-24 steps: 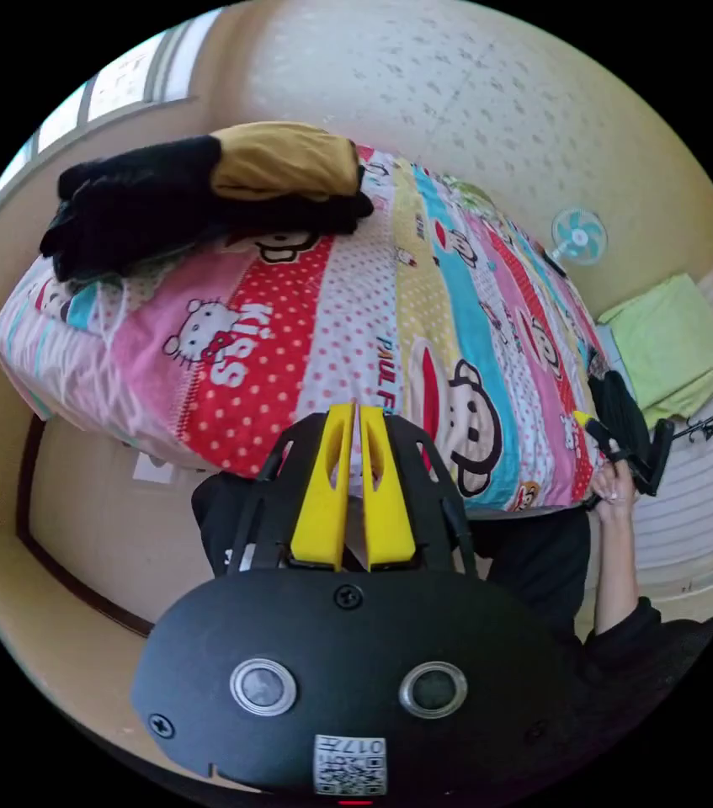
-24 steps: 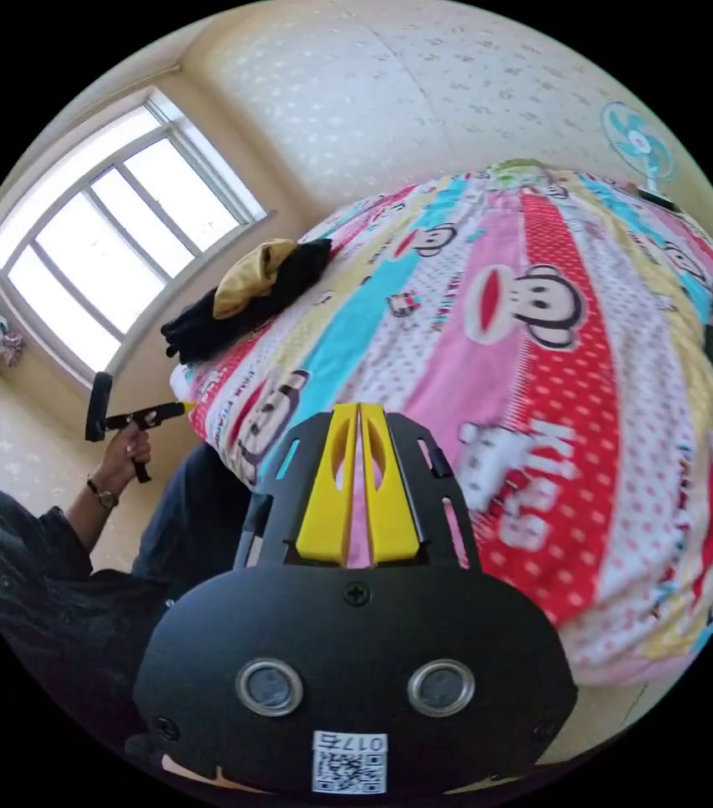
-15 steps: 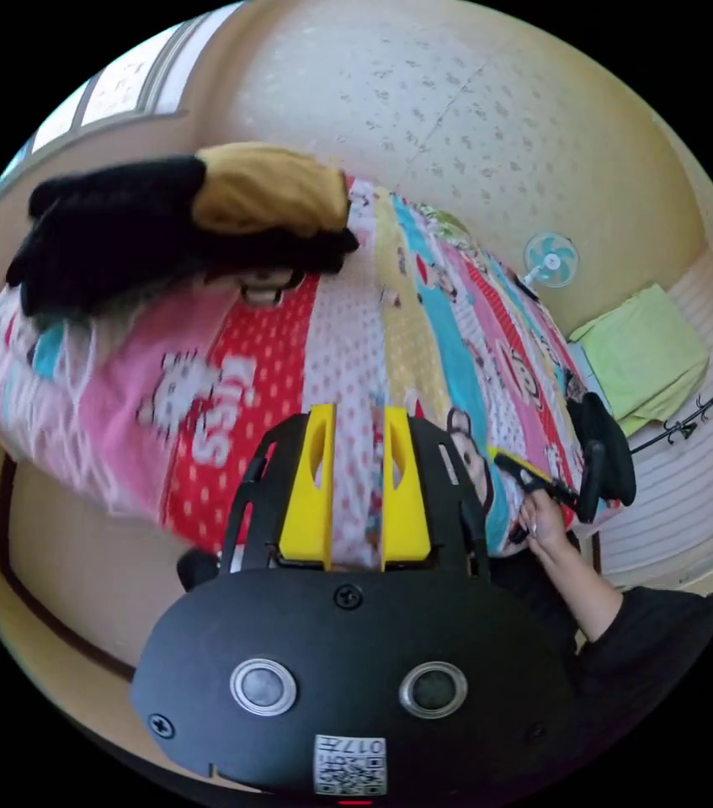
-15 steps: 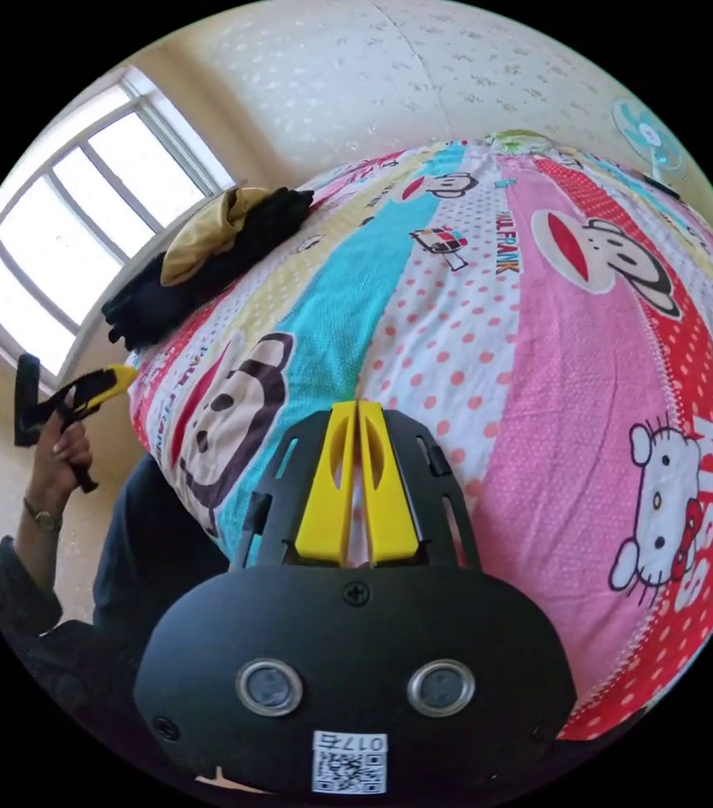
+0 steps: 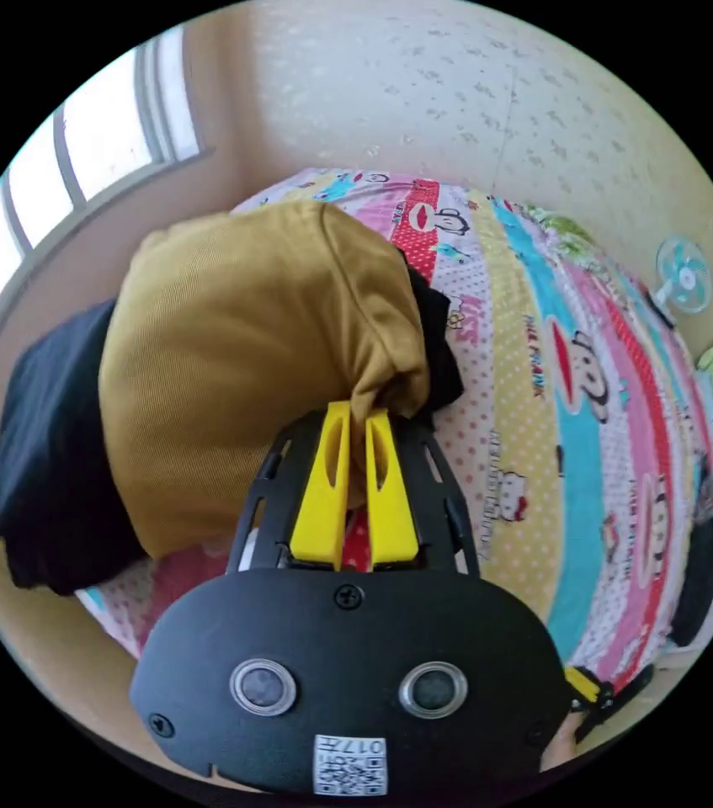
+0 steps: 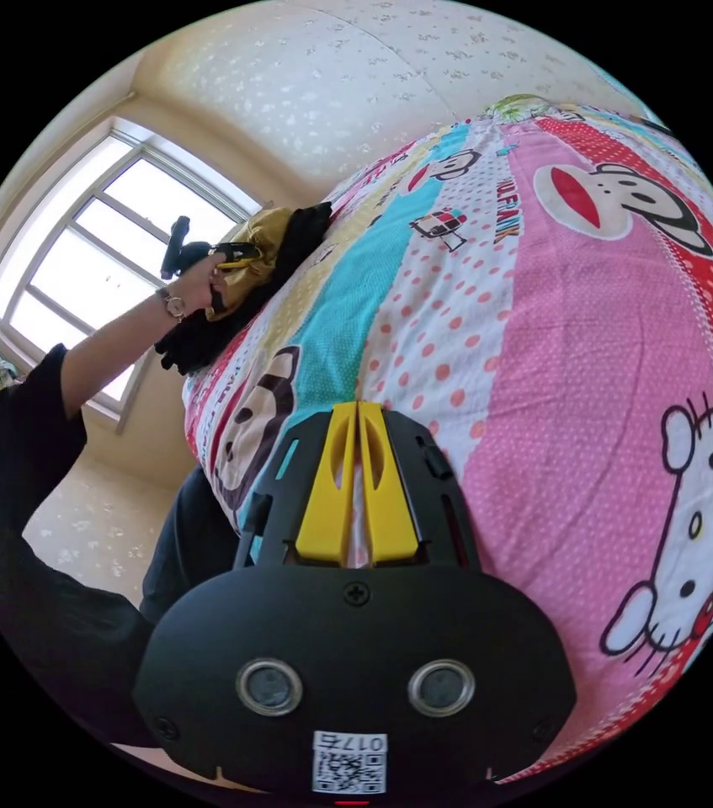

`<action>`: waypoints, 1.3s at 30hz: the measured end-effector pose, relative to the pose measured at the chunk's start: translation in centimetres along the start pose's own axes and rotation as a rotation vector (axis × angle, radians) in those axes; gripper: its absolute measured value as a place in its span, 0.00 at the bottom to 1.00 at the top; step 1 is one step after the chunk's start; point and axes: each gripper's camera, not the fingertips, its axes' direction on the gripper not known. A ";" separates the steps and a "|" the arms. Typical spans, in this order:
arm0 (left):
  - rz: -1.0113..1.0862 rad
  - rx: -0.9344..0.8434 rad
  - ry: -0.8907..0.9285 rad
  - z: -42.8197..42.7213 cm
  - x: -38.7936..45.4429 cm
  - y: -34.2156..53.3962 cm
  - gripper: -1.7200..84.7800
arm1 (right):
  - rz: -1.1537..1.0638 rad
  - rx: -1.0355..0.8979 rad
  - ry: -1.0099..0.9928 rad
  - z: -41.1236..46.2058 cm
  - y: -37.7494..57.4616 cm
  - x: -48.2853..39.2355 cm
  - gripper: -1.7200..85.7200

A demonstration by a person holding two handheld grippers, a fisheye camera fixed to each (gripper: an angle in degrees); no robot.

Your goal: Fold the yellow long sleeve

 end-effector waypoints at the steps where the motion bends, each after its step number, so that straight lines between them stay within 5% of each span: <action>1: -0.024 -0.001 0.085 -0.4 -0.3 0.6 0.05 | 0.002 -0.002 -0.006 0.1 0.2 0.2 0.02; 3: -0.032 0.044 0.512 -3.0 -1.8 5.2 0.04 | 0.005 -0.003 -0.014 0.3 0.5 0.5 0.02; 9: 0.278 0.003 0.861 -14.3 -4.9 26.6 0.04 | 0.006 -0.003 -0.042 0.8 1.6 0.7 0.02; 11: 0.290 -0.129 0.885 -15.9 -6.6 31.8 0.06 | 0.005 -0.004 -0.060 1.0 1.9 0.7 0.02; 15: 0.341 -0.401 0.462 -18.0 -7.0 36.2 0.14 | -0.005 0.003 -0.042 1.4 2.9 -0.1 0.02; 22: 0.455 -0.148 0.590 -24.3 3.3 31.4 0.16 | 0.017 0.033 -0.053 1.7 5.4 -1.8 0.02; 29: 0.484 -0.321 0.212 -14.5 15.2 31.1 0.10 | 0.060 0.017 -0.073 0.5 8.7 -3.9 0.03; 34: 0.410 -0.267 0.554 -21.2 7.2 30.3 0.05 | -0.104 0.018 -0.070 -4.2 11.9 -7.9 0.03; 39: 0.360 0.105 0.967 -36.6 -7.3 29.2 0.05 | -0.321 0.121 -0.210 -8.9 11.7 -13.1 0.04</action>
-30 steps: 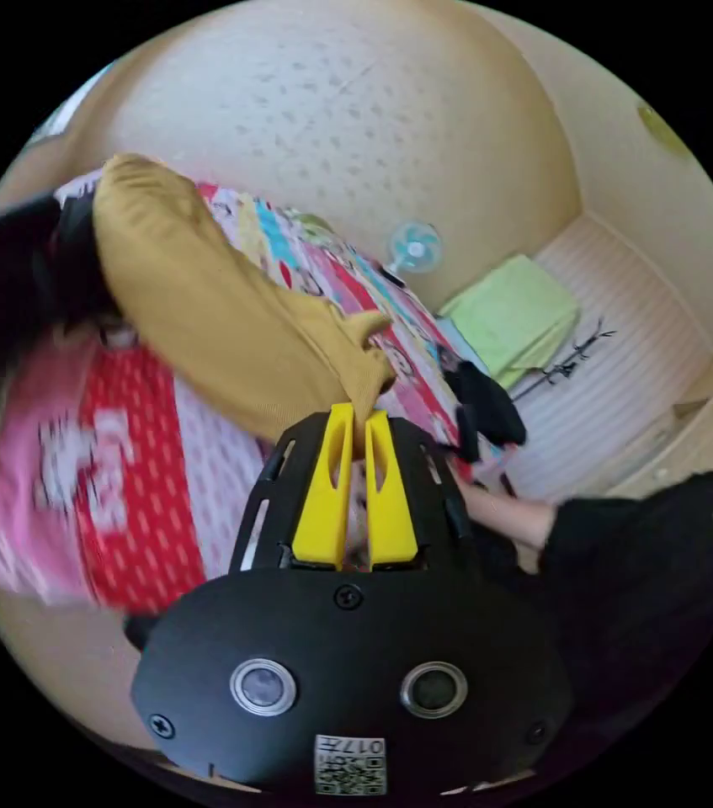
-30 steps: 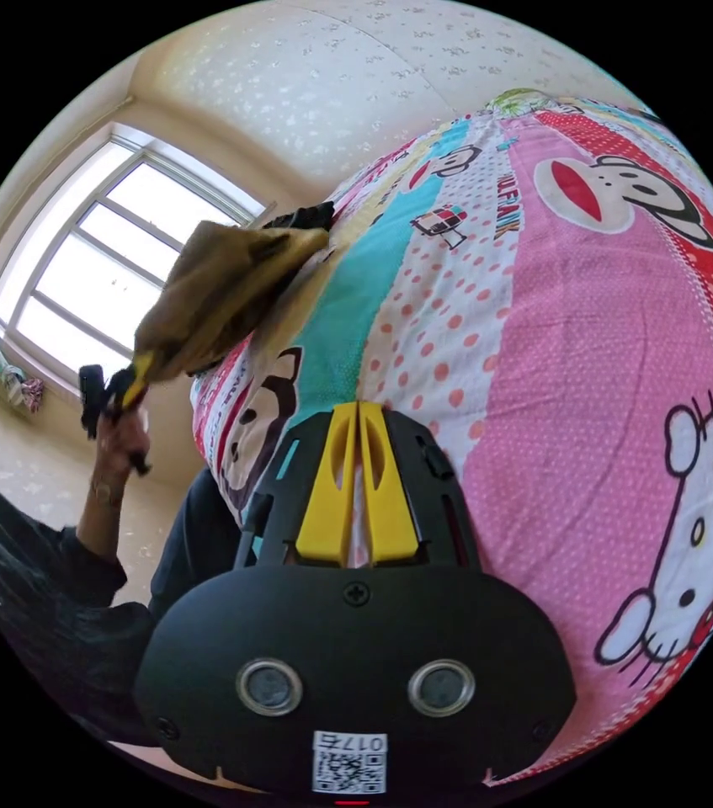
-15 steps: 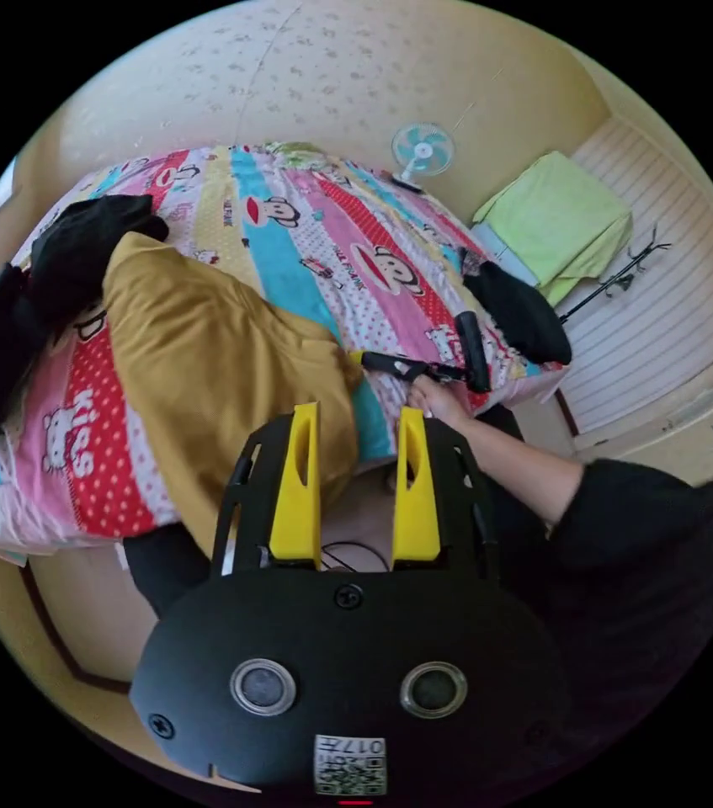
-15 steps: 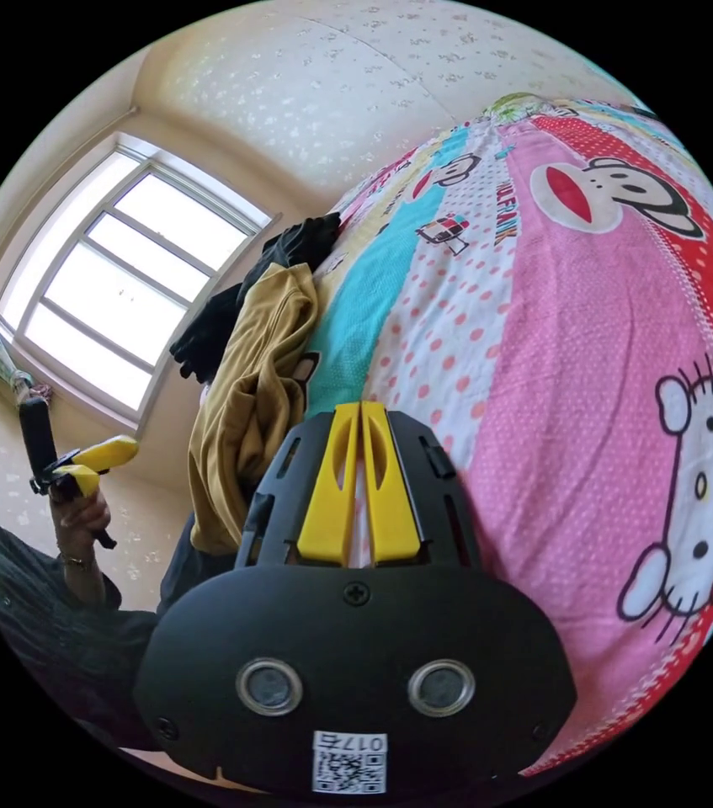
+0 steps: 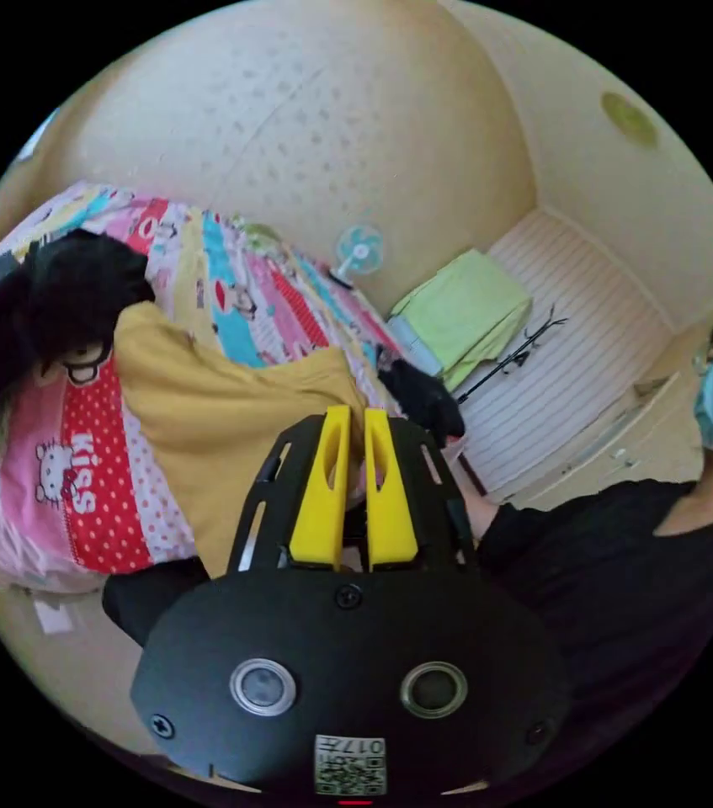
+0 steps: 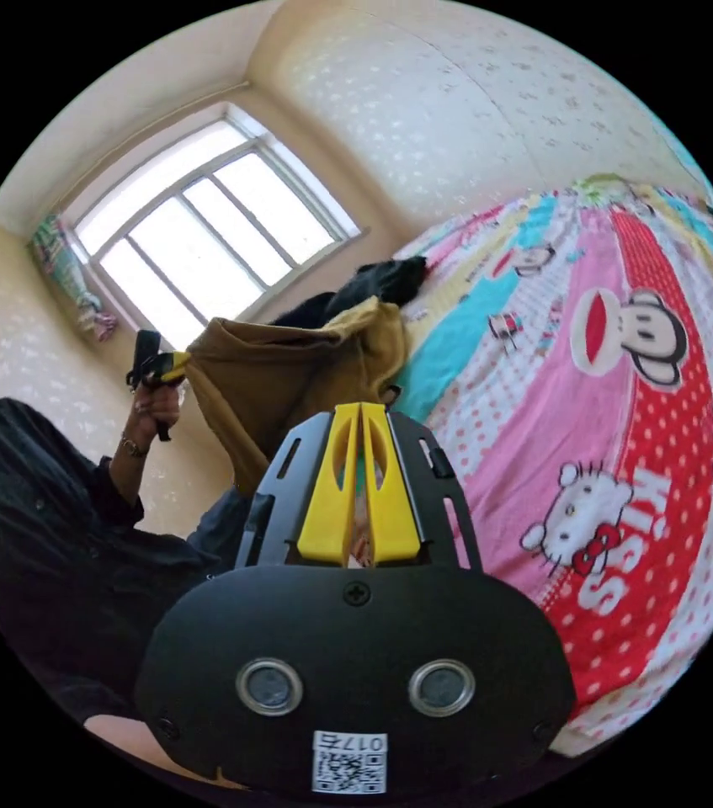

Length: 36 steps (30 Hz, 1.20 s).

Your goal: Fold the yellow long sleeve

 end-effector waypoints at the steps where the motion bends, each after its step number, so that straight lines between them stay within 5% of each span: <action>1: 0.033 0.038 0.000 -2.1 0.8 -0.2 0.05 | -0.086 0.027 -0.044 -0.2 -1.2 -1.7 0.05; 9: 0.427 0.348 0.216 -19.9 11.7 -2.4 0.03 | -0.585 0.084 0.062 6.6 -7.9 -15.6 0.17; 12: 0.474 0.363 0.245 -22.6 14.5 -2.1 0.03 | -0.653 0.044 -0.051 11.5 -9.4 -19.9 0.22; 15: 0.490 0.364 0.254 -24.6 16.1 -1.3 0.03 | -0.792 -0.056 -0.222 17.5 -8.4 -25.6 0.16; 18: 0.482 0.372 0.241 -27.0 17.2 -0.3 0.03 | -0.689 -0.045 -0.079 20.6 -8.3 -29.2 0.08; 22: 0.489 0.396 0.100 -31.3 19.0 1.3 0.03 | -0.444 0.214 0.187 12.7 -12.5 -30.9 0.06; 27: 0.484 0.577 -0.366 -35.7 23.7 4.6 0.03 | -0.464 0.614 0.328 -3.7 -16.3 -39.2 0.06; 30: 0.509 0.761 -0.444 -34.4 26.1 7.2 0.03 | -0.569 0.805 0.371 -10.2 -15.0 -46.2 0.06; 33: 0.491 0.934 -0.498 -31.9 27.1 6.6 0.03 | -0.627 0.834 0.581 -13.0 -15.8 -51.7 0.05; 36: 0.502 0.900 -0.491 -29.3 26.0 0.6 0.03 | -0.678 0.828 0.817 -13.9 -19.3 -53.1 0.05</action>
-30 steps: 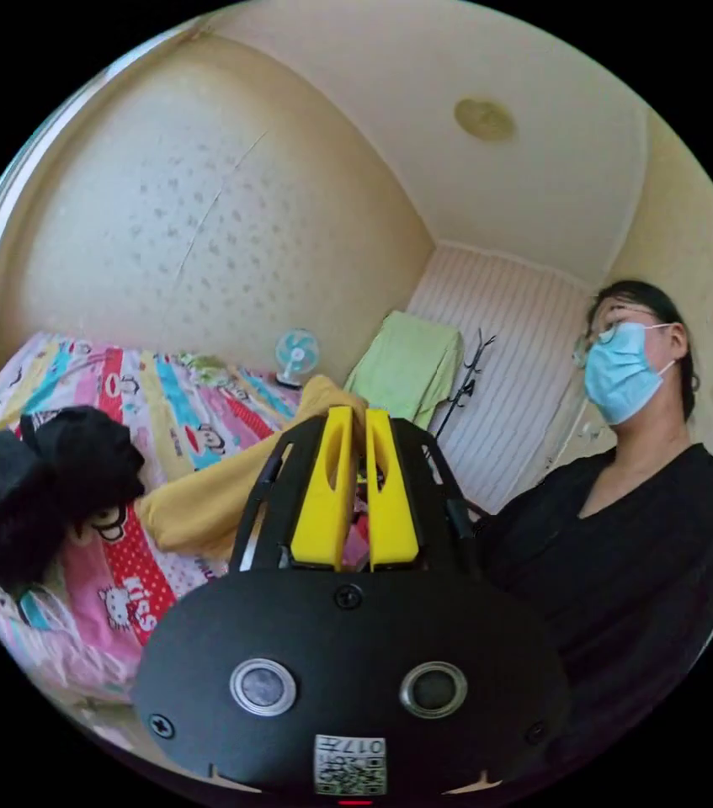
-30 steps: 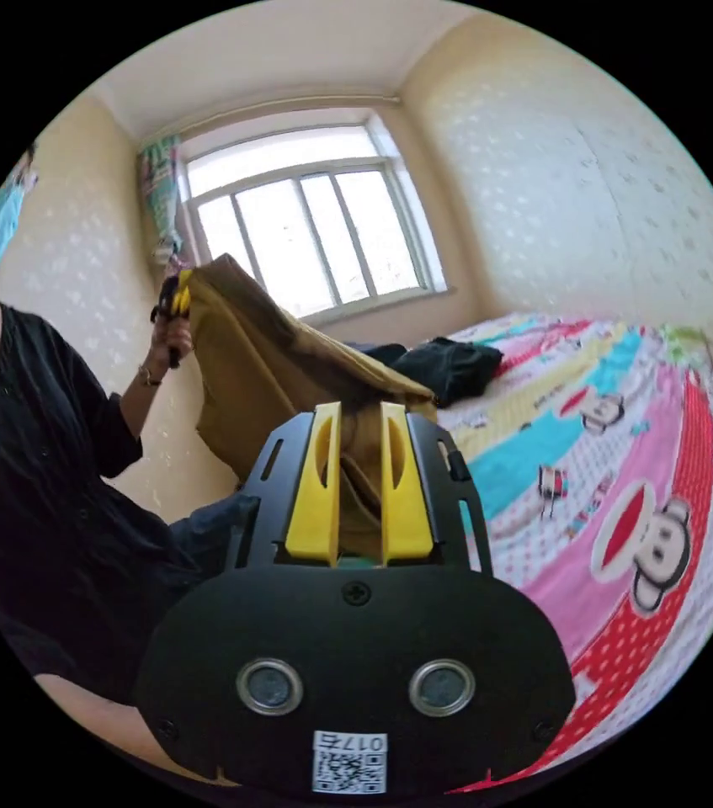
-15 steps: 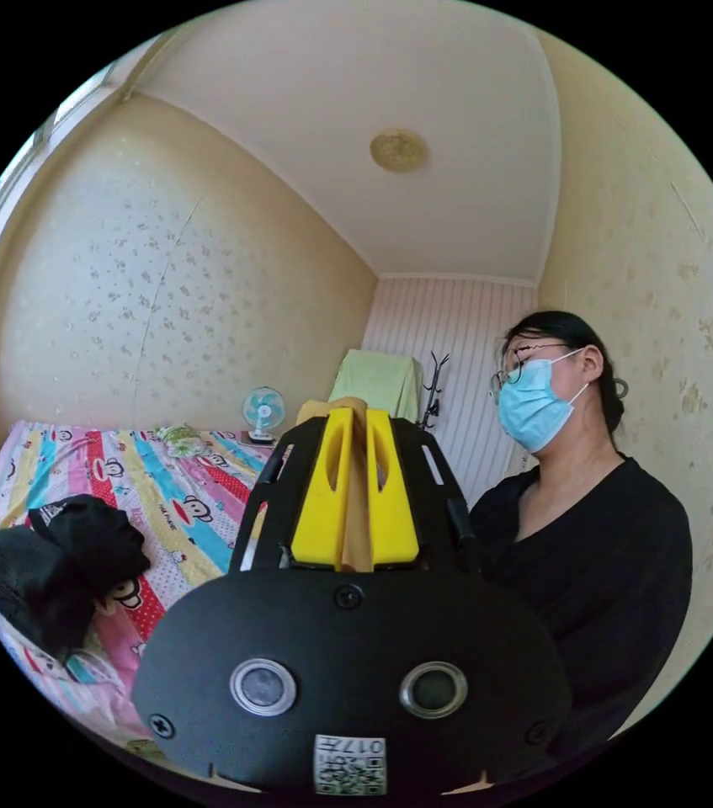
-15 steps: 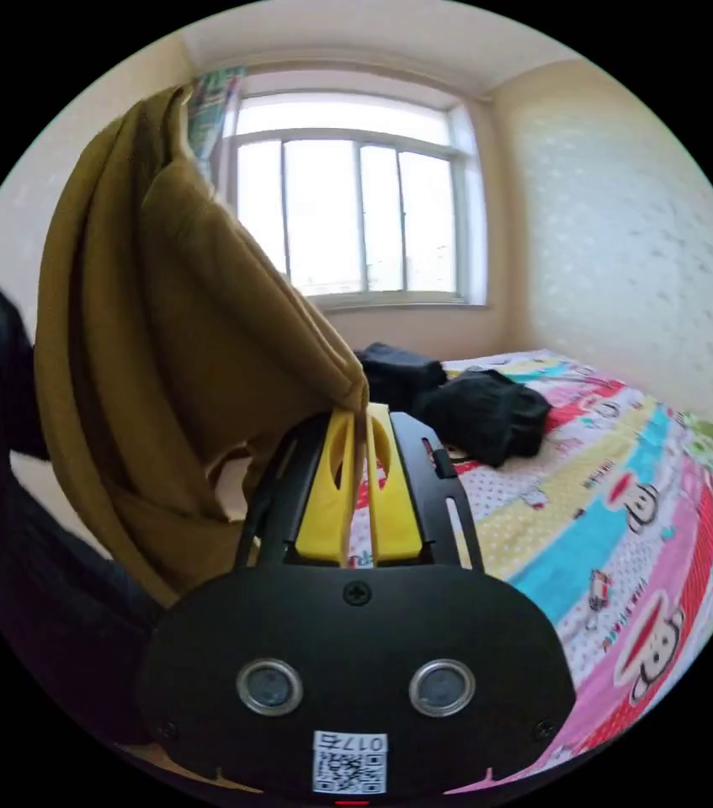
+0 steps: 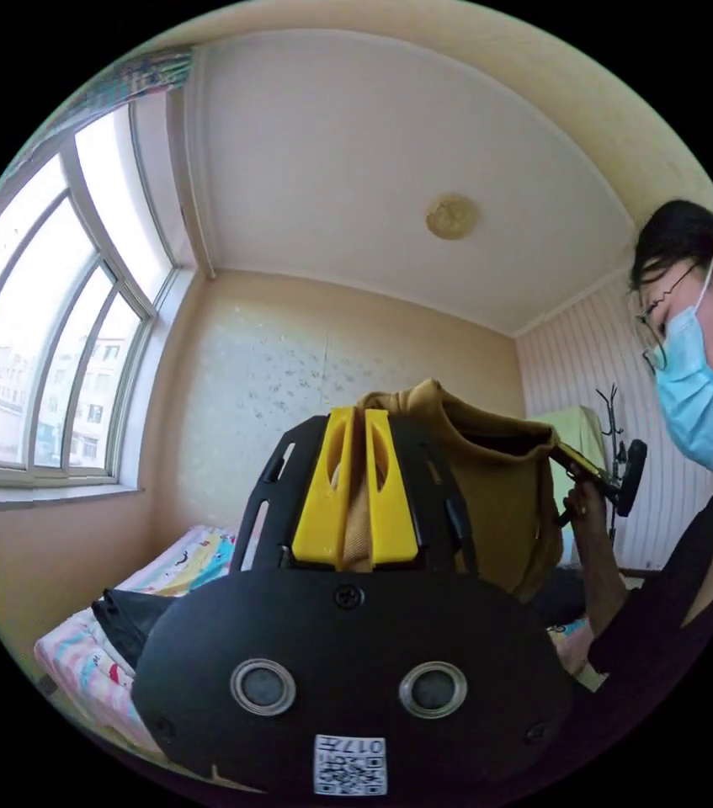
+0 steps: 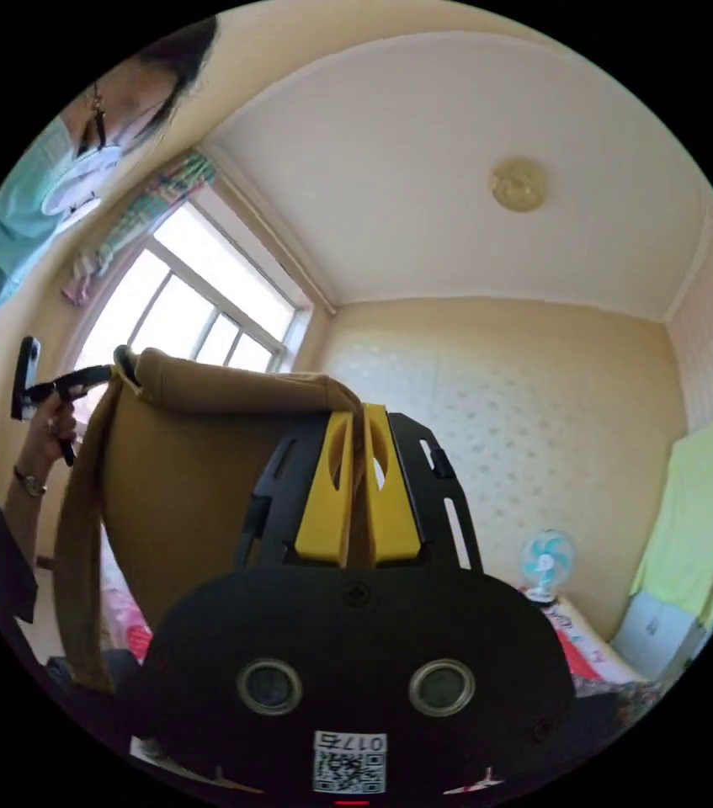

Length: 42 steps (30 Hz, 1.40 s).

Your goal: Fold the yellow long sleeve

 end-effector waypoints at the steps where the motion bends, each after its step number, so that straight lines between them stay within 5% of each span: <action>1: -0.007 -0.021 0.030 1.9 -0.6 -0.2 0.03 | -0.049 -0.060 0.051 2.6 -0.5 1.1 0.05; 6: -0.159 -0.397 0.231 27.7 -7.5 3.3 0.05 | -0.028 -0.462 0.022 20.8 4.5 10.6 0.05; 11: -0.293 -0.855 0.080 49.2 -11.7 19.1 0.12 | 0.280 -0.949 0.025 37.1 22.6 20.1 0.07; 18: -0.209 -1.251 0.118 42.8 -7.7 42.6 0.18 | 0.341 -1.222 -0.002 25.3 41.2 17.8 0.14; 21: -0.236 -1.363 -0.016 36.0 -7.0 48.4 0.18 | 0.471 -1.319 0.021 17.4 45.0 16.1 0.16; 25: -0.226 -1.456 -0.068 30.9 -6.3 51.6 0.13 | 0.540 -1.353 -0.036 12.1 46.6 13.9 0.12; 29: -0.235 -1.586 0.124 33.5 -10.5 51.1 0.04 | 0.485 -1.392 -0.112 14.1 43.3 17.3 0.06; 32: -0.442 -1.403 0.189 34.9 -19.8 45.0 0.04 | 0.605 -1.203 0.000 13.9 37.2 26.8 0.05; 37: -0.682 -1.035 -0.147 29.3 -33.5 36.9 0.11 | 0.662 -1.018 0.504 8.0 29.5 38.4 0.10; 40: -0.644 -0.940 -0.255 25.9 -31.8 36.9 0.15 | 0.702 -1.037 0.379 7.1 30.7 35.6 0.13; 42: -0.612 -0.985 -0.073 26.9 -27.1 40.6 0.15 | 0.757 -1.047 0.195 7.5 33.2 32.5 0.14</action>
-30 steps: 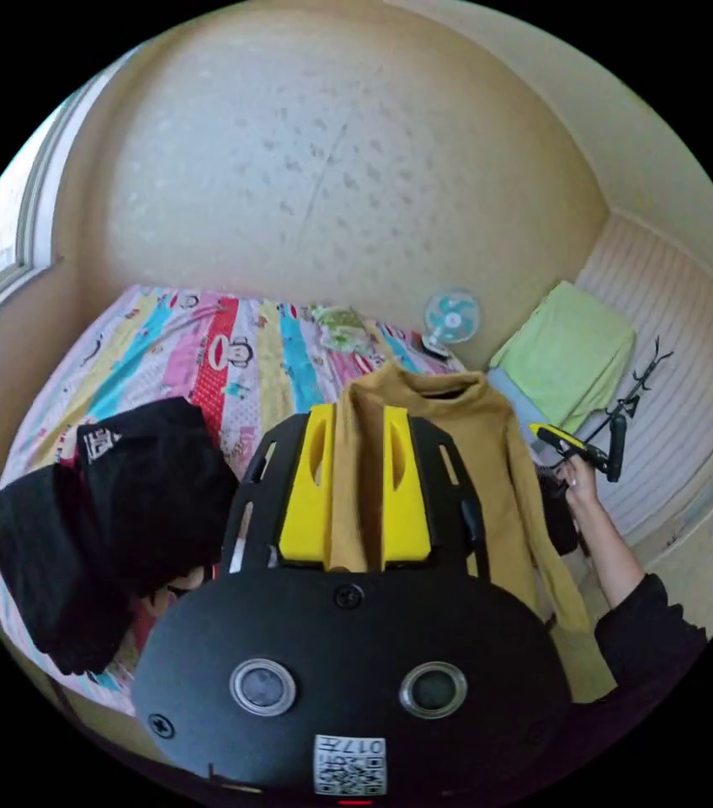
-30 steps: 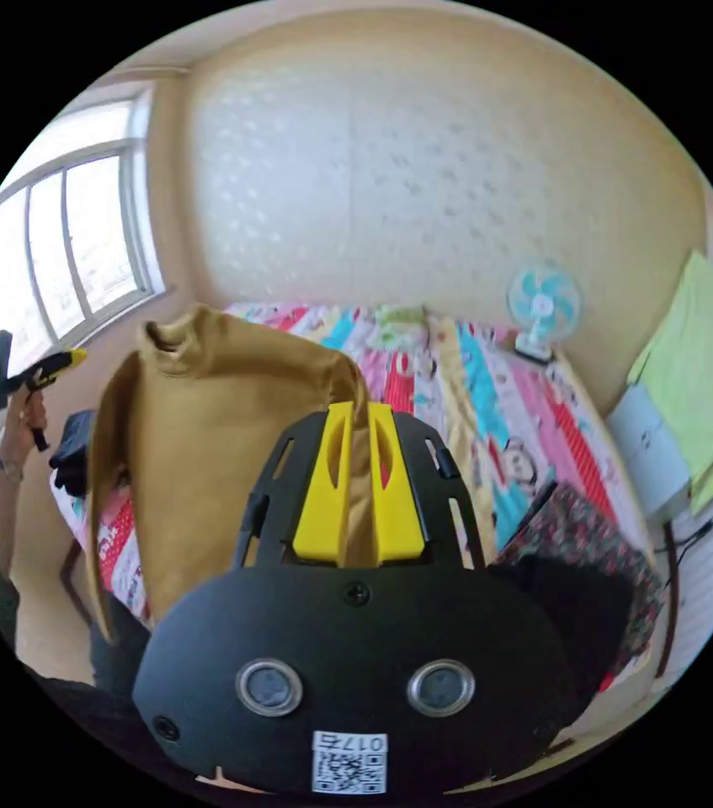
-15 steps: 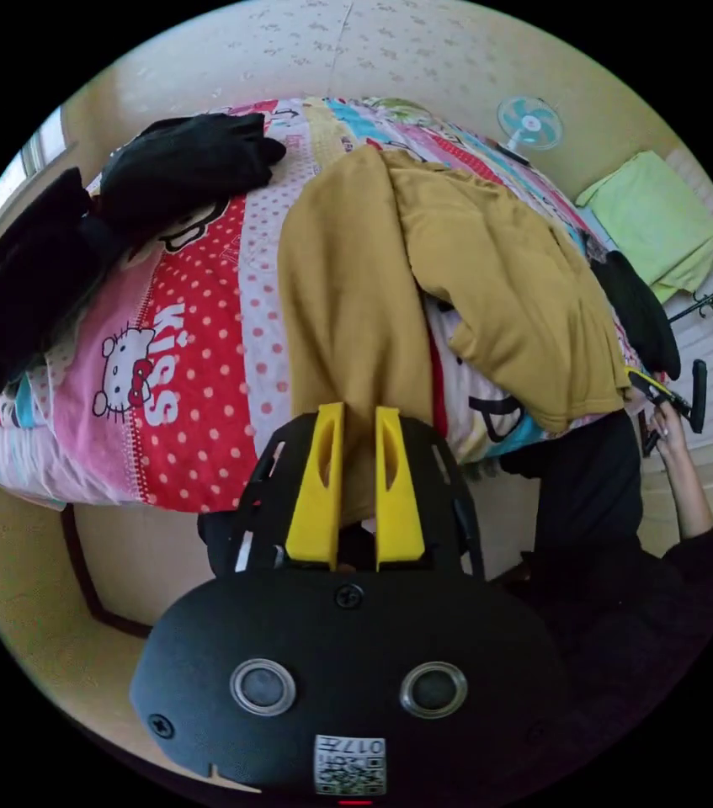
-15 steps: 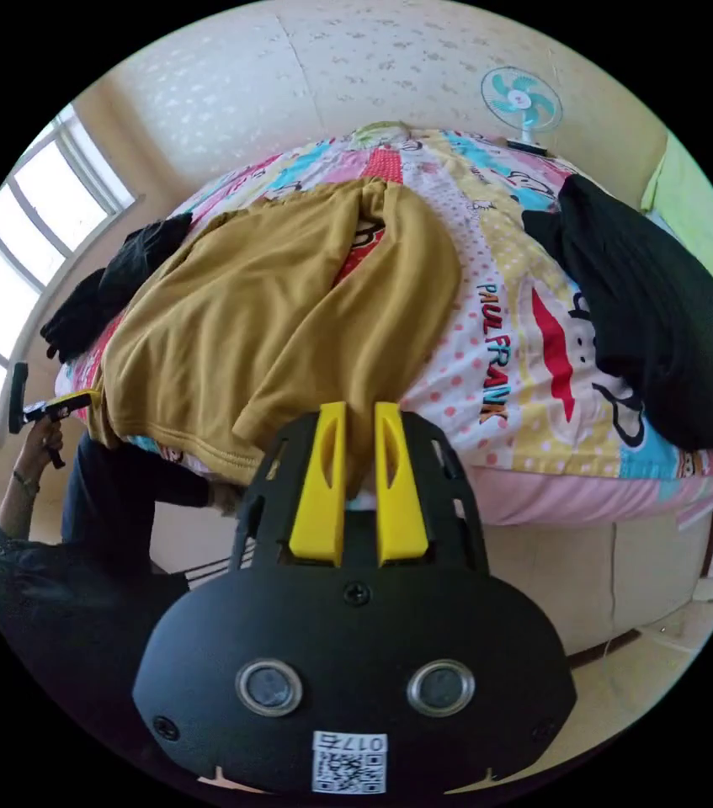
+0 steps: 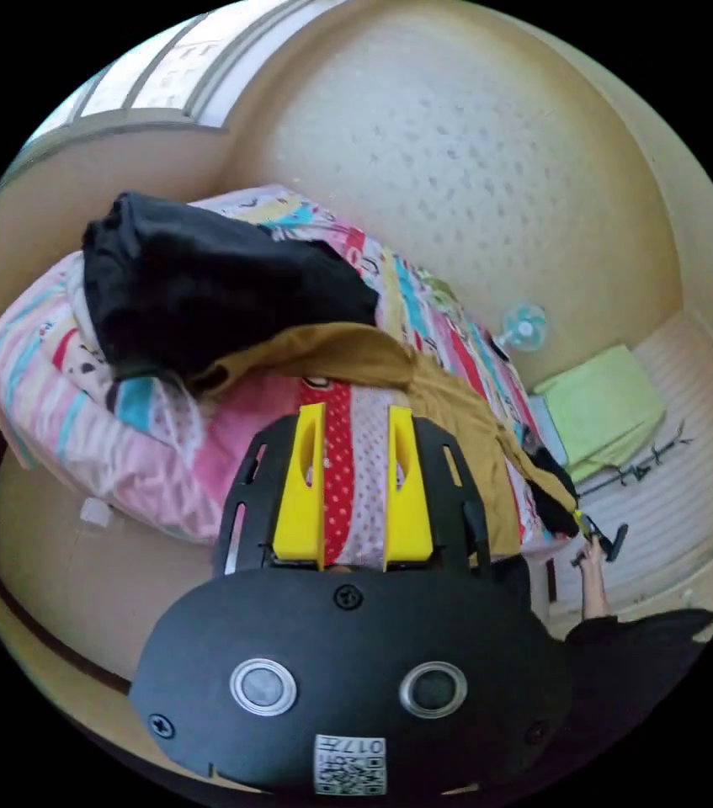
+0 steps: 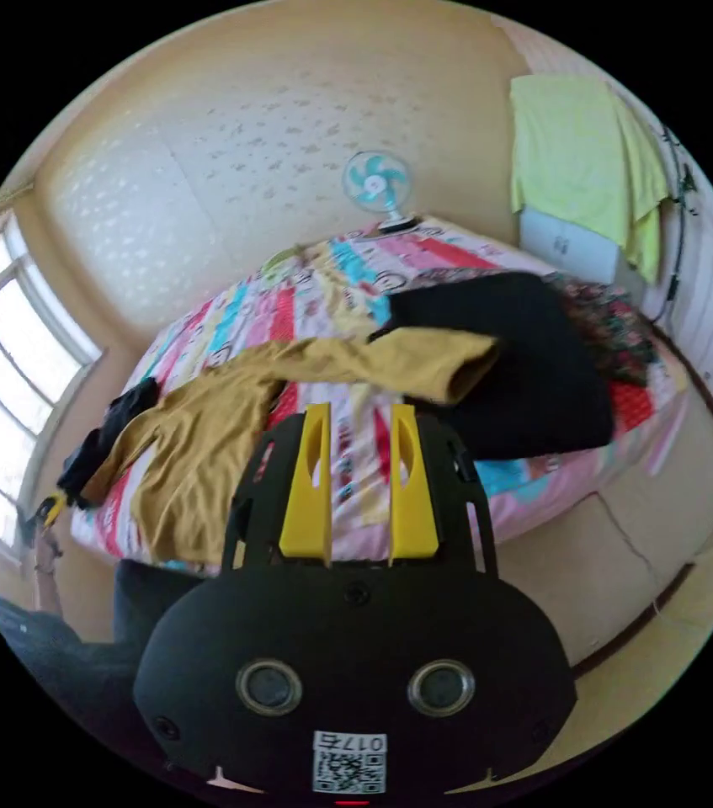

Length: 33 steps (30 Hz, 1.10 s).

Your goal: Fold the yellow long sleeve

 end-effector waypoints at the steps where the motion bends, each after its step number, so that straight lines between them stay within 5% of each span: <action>1: 0.042 -0.036 0.043 1.8 0.9 0.8 0.15 | -0.023 -0.074 -0.081 2.5 1.6 -1.0 0.15; 5: 0.358 -0.355 0.134 15.6 8.2 5.0 0.18 | -0.052 -0.253 -0.245 8.8 5.2 -4.7 0.16; 8: 0.472 -0.433 0.114 21.8 11.3 6.4 0.15 | -0.078 -0.412 -0.342 12.3 6.8 -7.6 0.14; 14: 0.548 -0.574 0.156 23.2 14.0 6.4 0.08 | -0.129 -0.314 -0.495 5.1 4.4 -7.9 0.06; 18: 0.316 -0.680 0.463 16.0 11.8 7.6 0.07 | -0.170 -0.323 -0.484 -3.8 2.8 -7.3 0.06; 24: 0.062 -0.770 0.357 15.3 7.0 15.2 0.10 | -0.056 -0.524 -0.353 -3.6 6.6 -3.0 0.08; 33: 0.037 -0.674 0.154 12.9 5.7 12.5 0.11 | 0.297 -0.003 -0.243 -5.6 -2.2 7.3 0.14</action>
